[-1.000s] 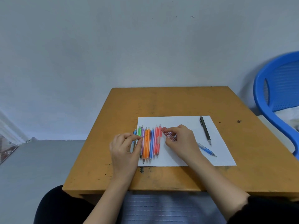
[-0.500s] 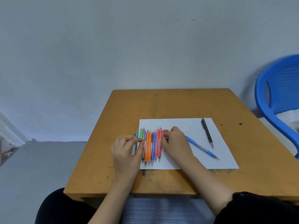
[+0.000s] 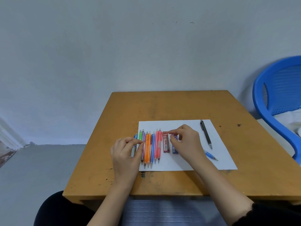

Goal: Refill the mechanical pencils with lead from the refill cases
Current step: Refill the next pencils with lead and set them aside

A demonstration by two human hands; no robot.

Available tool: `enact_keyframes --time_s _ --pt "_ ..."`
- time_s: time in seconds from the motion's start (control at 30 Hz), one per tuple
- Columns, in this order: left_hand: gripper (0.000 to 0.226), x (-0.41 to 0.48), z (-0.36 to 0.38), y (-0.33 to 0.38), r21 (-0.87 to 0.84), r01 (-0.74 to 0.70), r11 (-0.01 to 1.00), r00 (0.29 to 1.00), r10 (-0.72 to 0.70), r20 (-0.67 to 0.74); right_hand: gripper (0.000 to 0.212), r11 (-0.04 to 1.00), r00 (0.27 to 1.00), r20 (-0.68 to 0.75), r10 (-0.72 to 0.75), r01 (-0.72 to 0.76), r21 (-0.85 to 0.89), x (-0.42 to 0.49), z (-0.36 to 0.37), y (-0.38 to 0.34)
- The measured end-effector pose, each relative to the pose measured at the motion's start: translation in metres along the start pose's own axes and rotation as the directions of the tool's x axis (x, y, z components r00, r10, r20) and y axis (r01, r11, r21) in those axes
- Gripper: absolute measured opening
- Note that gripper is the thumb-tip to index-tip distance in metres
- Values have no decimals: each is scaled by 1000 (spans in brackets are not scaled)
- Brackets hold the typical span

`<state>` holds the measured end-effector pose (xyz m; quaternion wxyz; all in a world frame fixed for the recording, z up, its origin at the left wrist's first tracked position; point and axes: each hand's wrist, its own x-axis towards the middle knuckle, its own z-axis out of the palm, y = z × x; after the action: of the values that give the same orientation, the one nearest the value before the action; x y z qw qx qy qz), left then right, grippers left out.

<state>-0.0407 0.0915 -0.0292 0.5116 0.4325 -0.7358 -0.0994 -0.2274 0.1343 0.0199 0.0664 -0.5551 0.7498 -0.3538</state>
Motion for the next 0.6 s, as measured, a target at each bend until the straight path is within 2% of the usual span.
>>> enact_keyframes --time_s 0.2,0.43,0.6 --pt "32 1 0 3 3 -39 999 999 39 18 26 997 997 -23 75 -75 -33 -2 -15 25" --pt "31 8 8 9 32 -96 995 995 95 24 38 965 981 25 193 -185 -184 -6 -21 47" --pt "29 24 19 17 36 -116 993 993 115 15 38 955 976 52 209 -192 -227 -9 -18 50"
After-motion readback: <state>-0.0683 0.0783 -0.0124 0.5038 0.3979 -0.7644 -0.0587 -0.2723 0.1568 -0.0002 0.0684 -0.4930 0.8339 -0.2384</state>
